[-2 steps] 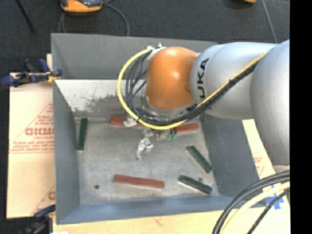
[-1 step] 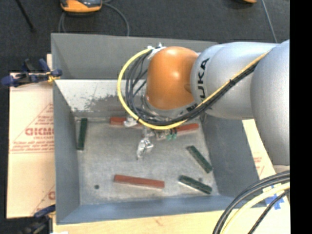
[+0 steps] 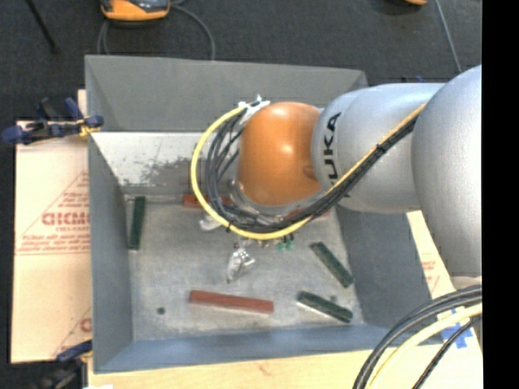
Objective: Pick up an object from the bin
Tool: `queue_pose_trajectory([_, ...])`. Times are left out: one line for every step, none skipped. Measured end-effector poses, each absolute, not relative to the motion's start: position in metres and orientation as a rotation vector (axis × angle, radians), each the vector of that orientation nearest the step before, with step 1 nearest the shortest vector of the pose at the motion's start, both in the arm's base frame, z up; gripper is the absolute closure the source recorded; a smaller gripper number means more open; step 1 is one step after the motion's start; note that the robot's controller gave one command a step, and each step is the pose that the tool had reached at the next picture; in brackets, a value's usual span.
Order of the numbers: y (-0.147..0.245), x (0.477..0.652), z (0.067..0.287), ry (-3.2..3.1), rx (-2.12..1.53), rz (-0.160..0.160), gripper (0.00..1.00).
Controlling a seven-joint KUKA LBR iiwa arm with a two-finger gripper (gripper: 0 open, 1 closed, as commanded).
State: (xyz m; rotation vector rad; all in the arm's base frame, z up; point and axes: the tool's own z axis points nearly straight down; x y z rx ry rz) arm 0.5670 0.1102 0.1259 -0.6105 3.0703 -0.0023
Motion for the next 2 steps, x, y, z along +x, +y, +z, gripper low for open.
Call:
queue_pose_trajectory([0.145, 0.534, 0.099, 3.03, -0.826, 0.001, 0.0])
queue_pose_trajectory([0.129, 0.527, 0.094, 3.052, -0.734, 0.003, 0.0])
